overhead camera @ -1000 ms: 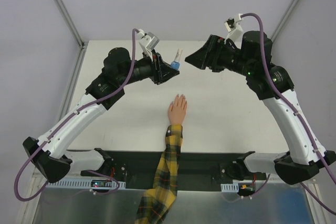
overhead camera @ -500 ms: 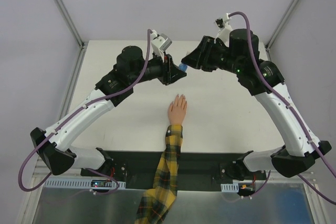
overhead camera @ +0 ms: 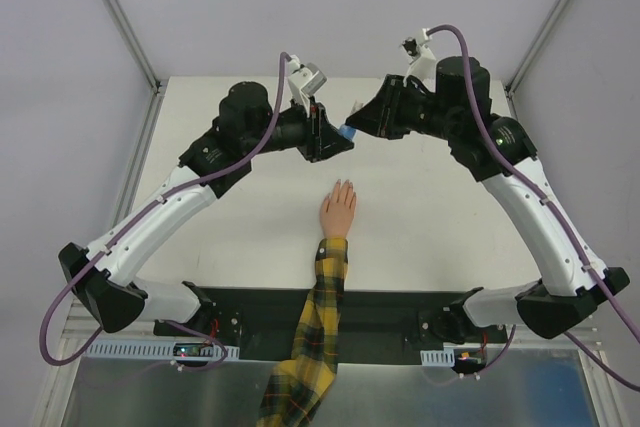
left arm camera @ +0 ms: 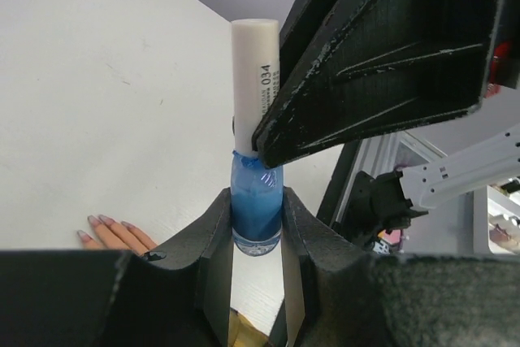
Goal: Paint the nails
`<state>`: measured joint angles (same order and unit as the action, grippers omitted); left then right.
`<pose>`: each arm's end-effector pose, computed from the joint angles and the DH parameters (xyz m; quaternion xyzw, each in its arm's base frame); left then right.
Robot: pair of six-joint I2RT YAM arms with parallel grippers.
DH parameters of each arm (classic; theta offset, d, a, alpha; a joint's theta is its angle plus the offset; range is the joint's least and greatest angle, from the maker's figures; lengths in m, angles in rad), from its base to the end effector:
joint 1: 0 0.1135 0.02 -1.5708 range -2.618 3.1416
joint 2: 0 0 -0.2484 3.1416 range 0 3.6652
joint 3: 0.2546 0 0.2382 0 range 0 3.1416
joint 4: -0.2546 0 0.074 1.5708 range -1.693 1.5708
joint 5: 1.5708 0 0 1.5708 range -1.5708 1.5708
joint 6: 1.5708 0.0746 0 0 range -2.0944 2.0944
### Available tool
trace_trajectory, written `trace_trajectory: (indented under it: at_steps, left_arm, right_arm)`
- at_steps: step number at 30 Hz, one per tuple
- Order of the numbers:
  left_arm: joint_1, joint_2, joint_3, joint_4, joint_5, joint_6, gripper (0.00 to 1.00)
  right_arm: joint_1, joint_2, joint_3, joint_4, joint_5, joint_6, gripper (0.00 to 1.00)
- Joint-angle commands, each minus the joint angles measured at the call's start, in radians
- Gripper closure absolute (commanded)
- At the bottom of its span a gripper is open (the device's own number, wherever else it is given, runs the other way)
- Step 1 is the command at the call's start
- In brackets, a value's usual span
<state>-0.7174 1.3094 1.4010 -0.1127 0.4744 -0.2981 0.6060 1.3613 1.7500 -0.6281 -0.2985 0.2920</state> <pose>0.2189 -0.2362 0.4313 0.3053 0.6451 -0.4774 0.5126 0.2342 0.1890 0.4649 -0.2123 0.7538 0.3705 0.4994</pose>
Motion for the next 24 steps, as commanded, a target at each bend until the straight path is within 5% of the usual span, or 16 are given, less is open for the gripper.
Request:
trace_trajectory:
  at_steps: [1,2,4,6,12,18,24]
  left_arm:
    - [0.054,-0.018,0.006,0.234,0.487,-0.120,1.00]
    - [0.070,-0.019,-0.016,0.330,0.557,-0.180,1.00]
    - [0.116,-0.012,-0.088,0.611,0.665,-0.417,1.00]
    - [0.133,-0.006,-0.126,0.717,0.716,-0.566,1.00]
    - [0.134,-0.044,-0.103,0.468,0.589,-0.347,1.00]
    - [0.134,-0.099,-0.091,0.217,0.356,-0.125,1.00]
    - [0.130,-0.147,-0.108,0.153,0.072,-0.038,1.00]
  right_arm:
    - [-0.066,-0.062,-0.171,0.331,-0.430,-0.058,0.99]
    - [-0.072,-0.067,-0.199,0.495,-0.617,-0.038,0.99]
    - [-0.075,-0.056,-0.204,0.538,-0.707,-0.025,0.99]
    - [-0.077,-0.042,-0.192,0.536,-0.734,-0.016,0.99]
    - [-0.077,-0.053,-0.173,0.490,-0.599,-0.001,0.98]
    - [-0.075,-0.053,-0.089,0.292,-0.398,-0.020,0.56]
    - [-0.062,-0.068,-0.015,0.142,-0.150,0.006,0.16]
